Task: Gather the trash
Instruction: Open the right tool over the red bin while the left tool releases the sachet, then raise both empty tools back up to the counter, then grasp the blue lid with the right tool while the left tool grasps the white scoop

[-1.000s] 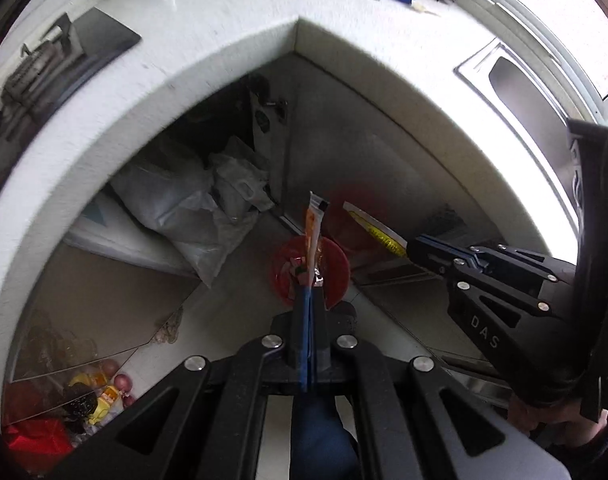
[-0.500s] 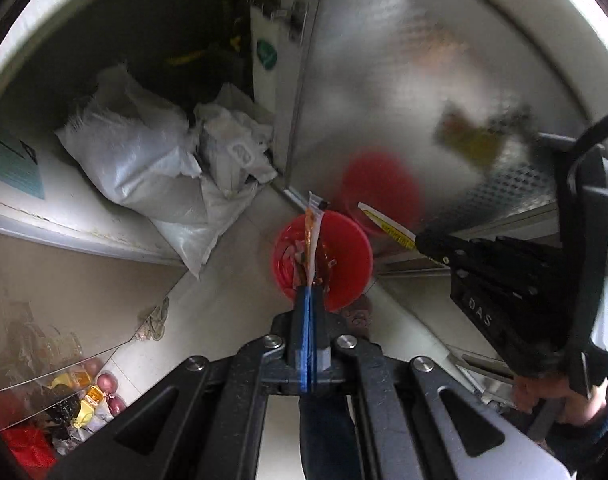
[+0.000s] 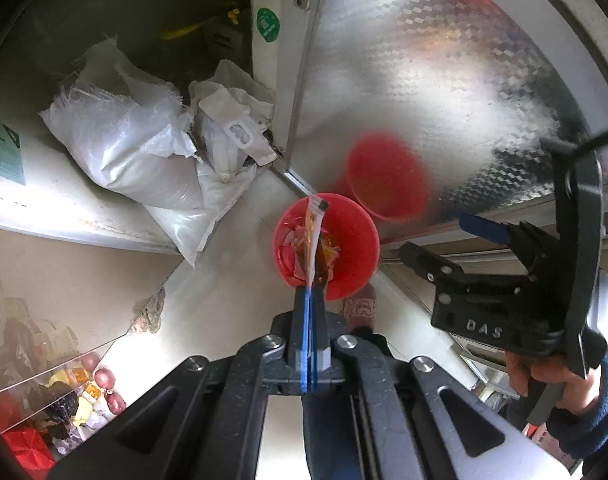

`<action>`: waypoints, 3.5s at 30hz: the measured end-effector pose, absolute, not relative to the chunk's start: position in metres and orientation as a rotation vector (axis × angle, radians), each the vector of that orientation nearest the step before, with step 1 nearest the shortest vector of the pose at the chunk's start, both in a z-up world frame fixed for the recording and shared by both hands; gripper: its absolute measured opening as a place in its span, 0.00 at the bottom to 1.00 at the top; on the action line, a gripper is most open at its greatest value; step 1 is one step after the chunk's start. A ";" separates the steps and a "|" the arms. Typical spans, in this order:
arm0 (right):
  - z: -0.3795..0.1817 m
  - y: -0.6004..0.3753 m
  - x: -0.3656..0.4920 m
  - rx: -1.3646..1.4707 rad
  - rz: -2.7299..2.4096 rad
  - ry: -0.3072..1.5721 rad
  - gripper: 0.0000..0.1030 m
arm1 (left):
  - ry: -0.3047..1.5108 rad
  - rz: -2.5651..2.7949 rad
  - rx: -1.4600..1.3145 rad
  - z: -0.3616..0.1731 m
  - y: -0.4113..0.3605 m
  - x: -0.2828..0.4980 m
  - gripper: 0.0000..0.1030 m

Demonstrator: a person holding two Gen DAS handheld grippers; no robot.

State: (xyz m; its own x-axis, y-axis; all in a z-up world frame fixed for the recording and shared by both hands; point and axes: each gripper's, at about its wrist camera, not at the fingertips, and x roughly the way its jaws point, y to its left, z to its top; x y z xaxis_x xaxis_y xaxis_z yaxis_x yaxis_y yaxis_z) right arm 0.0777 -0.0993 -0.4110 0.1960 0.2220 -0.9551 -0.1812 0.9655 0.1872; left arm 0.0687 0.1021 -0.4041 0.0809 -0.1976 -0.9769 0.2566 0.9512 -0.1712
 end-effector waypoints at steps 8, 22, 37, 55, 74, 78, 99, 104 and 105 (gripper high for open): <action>-0.392 -0.109 0.066 0.005 0.200 1.307 0.91 | 1.453 -0.393 0.077 -0.404 0.086 0.074 0.00; -0.398 -0.123 0.059 0.119 0.116 1.335 0.92 | 1.462 -0.510 0.107 -0.424 0.060 0.082 0.11; -0.364 -0.111 0.054 0.112 0.171 1.330 0.92 | 1.455 -0.457 0.169 -0.371 0.079 0.064 0.37; -0.161 -0.087 0.050 0.067 0.269 1.140 0.92 | 1.235 -0.325 0.029 -0.172 0.136 0.045 0.49; -0.051 -0.132 0.091 -0.020 0.163 0.957 0.92 | 1.050 -0.369 0.046 -0.067 0.095 0.102 0.88; -0.043 -0.143 0.114 -0.028 0.159 0.954 0.92 | 1.038 -0.368 0.058 -0.064 0.076 0.131 0.89; -0.051 -0.204 0.281 -0.011 0.235 1.013 0.92 | 1.012 -0.297 0.184 -0.060 -0.014 0.295 0.91; -0.068 -0.210 0.311 -0.015 0.257 1.056 0.92 | 1.036 -0.279 0.231 -0.075 -0.026 0.322 0.91; -0.072 -0.211 0.316 -0.016 0.261 1.066 0.92 | 1.044 -0.278 0.236 -0.078 -0.029 0.327 0.91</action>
State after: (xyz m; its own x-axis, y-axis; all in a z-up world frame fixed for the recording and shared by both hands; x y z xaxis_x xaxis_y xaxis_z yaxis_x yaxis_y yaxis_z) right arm 0.3164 -0.2110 -0.0717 0.4555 0.2040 -0.8665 -0.2197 0.9690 0.1127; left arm 0.3270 -0.0286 -0.0783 0.4735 -0.1141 -0.8734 0.3360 0.9400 0.0593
